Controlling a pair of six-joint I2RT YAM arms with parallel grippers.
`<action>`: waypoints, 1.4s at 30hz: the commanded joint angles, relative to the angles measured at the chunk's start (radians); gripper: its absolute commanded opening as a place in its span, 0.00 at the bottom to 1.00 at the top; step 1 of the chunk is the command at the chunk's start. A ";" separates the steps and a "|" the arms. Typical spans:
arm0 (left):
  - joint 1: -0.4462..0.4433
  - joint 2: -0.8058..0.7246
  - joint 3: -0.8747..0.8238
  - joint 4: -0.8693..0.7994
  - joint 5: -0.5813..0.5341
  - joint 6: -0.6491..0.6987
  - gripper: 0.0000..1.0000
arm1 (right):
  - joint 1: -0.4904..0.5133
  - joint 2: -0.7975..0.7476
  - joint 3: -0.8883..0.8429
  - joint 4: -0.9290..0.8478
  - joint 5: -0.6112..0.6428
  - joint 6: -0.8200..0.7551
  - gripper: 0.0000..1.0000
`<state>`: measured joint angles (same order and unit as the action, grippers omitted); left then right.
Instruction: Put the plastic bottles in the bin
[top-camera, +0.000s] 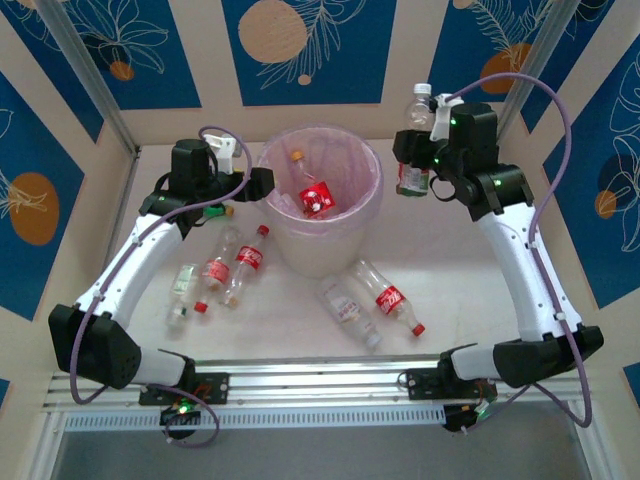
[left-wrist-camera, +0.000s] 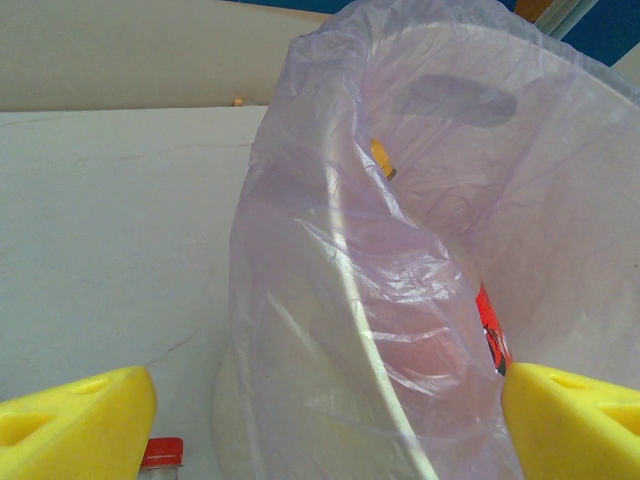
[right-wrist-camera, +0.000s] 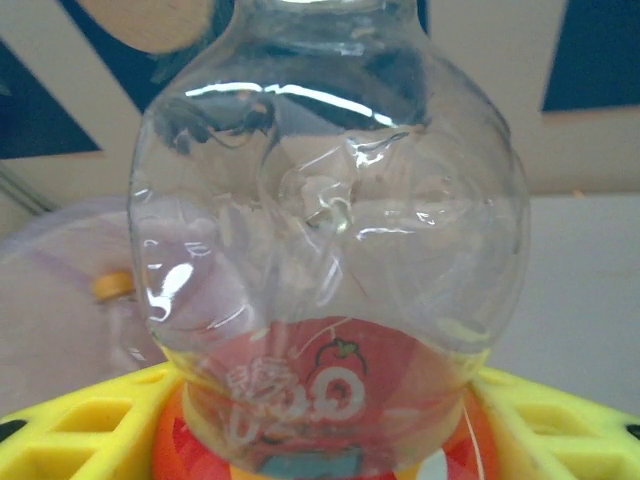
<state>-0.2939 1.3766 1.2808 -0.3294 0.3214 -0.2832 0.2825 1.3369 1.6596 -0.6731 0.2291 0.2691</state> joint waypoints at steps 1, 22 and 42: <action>-0.008 0.032 -0.034 -0.123 -0.044 0.044 0.89 | 0.066 -0.005 0.044 0.004 -0.001 -0.024 0.59; -0.022 0.030 -0.034 -0.122 -0.045 0.045 0.89 | 0.262 0.239 0.164 0.112 -0.223 -0.074 0.56; -0.026 0.029 -0.038 -0.116 -0.053 0.047 0.89 | 0.244 0.386 0.024 0.114 -0.342 -0.264 0.57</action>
<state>-0.3042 1.3766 1.2808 -0.3283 0.3065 -0.2832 0.5346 1.7077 1.6981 -0.5880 -0.0750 0.0471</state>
